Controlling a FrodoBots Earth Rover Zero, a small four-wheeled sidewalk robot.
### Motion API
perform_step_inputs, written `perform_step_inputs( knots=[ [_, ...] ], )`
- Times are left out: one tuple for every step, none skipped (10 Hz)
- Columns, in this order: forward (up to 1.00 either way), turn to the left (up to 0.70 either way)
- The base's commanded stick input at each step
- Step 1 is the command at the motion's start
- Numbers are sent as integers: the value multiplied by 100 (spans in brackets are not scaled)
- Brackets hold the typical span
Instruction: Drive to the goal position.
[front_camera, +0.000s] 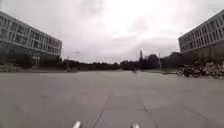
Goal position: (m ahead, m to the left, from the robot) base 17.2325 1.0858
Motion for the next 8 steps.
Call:
perform_step_inputs(
  knots=[
    [70, 0],
    [70, 0],
    [70, 0],
    [70, 0],
    [70, 0],
    [70, 0],
    [70, 0],
    [70, 0]
  ],
)
